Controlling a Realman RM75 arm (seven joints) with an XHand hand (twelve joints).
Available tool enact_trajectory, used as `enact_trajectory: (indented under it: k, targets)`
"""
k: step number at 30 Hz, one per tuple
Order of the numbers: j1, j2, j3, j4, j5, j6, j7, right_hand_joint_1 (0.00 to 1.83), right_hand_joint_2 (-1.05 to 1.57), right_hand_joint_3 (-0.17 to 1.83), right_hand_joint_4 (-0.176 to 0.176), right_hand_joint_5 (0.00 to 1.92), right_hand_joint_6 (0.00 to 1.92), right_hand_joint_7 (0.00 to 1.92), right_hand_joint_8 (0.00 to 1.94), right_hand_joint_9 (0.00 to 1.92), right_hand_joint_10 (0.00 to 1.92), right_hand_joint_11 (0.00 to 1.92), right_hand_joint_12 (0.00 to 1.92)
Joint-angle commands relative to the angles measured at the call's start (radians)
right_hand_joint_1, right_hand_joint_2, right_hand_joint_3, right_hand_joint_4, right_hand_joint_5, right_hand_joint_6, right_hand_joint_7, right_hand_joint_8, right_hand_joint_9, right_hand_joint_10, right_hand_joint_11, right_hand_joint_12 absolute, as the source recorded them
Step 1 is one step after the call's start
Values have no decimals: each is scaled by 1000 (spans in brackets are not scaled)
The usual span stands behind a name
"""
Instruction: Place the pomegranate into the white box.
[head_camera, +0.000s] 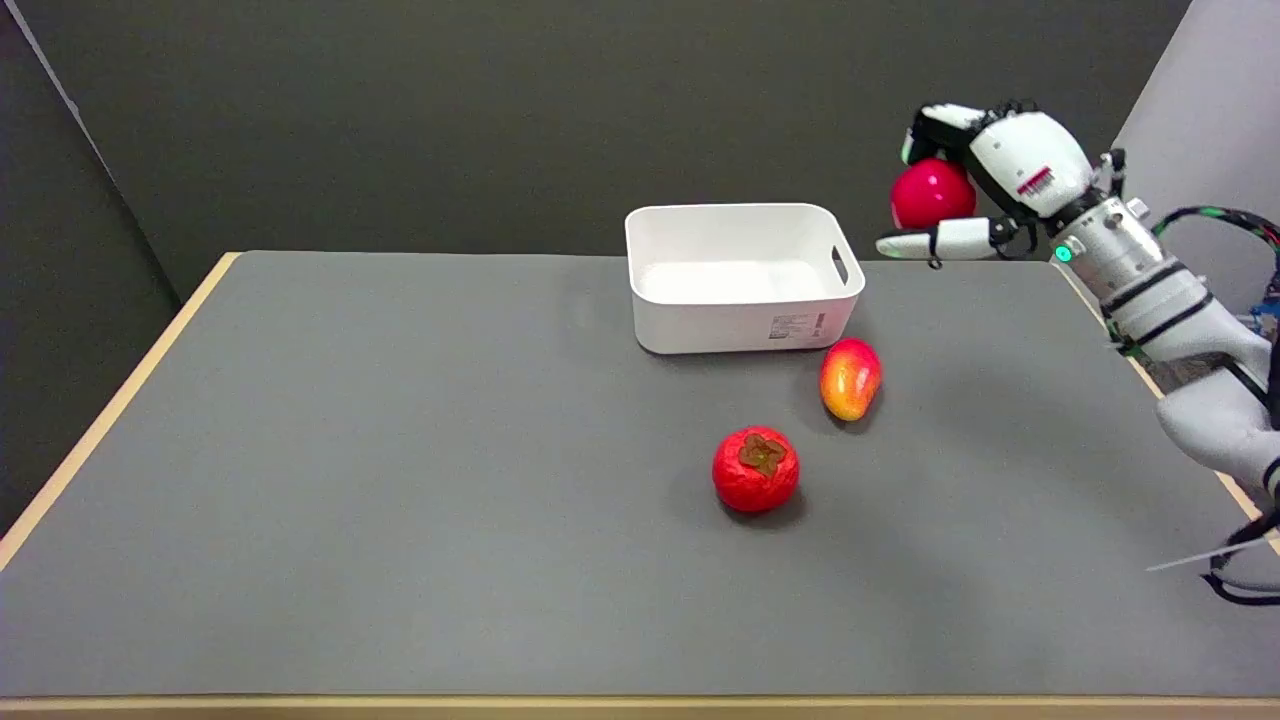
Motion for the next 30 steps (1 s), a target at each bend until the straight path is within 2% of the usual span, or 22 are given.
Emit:
enact_trajectory:
  k: [1,4,10,14,22,30]
  targets:
    - [258,-74,-256,77,6,-23,-5,1318,1170,248,-176,598,1557,645,1413,668,1736,858,1921]
    - [317,-115,-316,57,-1,-45,-5,1165,1154,313,-176,626,1550,671,1562,831,1661,872,1921]
    - [409,-183,-425,-10,-18,-76,-3,1165,1154,313,-176,626,1551,670,1563,832,1659,869,1921]
    - [475,-248,-470,-110,-19,-91,-4,1163,1159,310,-176,621,1557,666,1568,835,1654,859,1921]
    - [551,-345,-477,-318,-69,-123,-14,1161,1182,277,-176,605,1571,655,1580,816,1641,755,1921]
    - [606,-386,-477,-485,-74,-164,-60,1152,1202,257,-176,588,1594,638,1599,781,1695,632,1921]
